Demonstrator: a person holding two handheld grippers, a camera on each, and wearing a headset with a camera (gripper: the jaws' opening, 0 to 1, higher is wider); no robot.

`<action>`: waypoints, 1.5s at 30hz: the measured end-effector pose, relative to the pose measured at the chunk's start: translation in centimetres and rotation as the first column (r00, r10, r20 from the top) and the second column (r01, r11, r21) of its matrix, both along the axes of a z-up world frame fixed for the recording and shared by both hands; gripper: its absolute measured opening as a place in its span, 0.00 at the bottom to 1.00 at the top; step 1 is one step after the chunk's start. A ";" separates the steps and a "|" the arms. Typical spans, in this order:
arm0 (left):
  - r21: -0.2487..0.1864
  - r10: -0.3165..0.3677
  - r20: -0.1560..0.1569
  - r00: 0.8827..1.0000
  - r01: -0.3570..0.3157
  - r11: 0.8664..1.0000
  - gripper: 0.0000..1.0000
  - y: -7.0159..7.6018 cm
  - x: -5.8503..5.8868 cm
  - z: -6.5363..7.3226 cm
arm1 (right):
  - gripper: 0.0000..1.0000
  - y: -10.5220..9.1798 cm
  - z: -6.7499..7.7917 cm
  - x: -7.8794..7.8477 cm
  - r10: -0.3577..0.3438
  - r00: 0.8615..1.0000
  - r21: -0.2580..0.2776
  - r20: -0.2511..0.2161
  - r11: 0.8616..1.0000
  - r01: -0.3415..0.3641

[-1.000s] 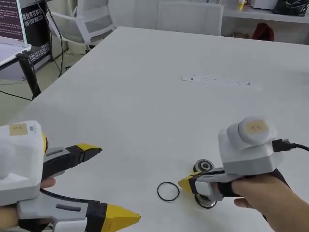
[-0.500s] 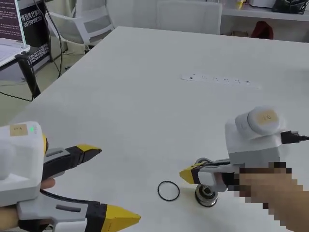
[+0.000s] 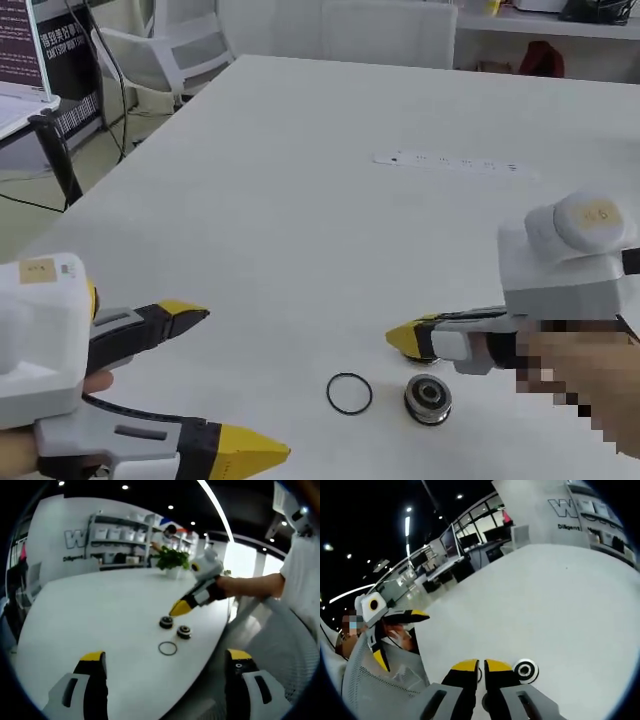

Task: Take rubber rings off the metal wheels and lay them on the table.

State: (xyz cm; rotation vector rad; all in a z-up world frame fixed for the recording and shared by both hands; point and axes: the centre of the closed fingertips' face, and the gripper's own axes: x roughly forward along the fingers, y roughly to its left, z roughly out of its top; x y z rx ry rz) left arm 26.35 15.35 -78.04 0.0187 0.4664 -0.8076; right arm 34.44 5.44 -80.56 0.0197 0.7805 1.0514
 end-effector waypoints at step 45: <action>0.112 -0.184 0.152 0.971 0.168 0.979 1.00 -2.7 1.8 5.6 | 0.13 -7.5 -2.7 -2.4 0.161 0.987 -0.199 0.019 0.968 -0.154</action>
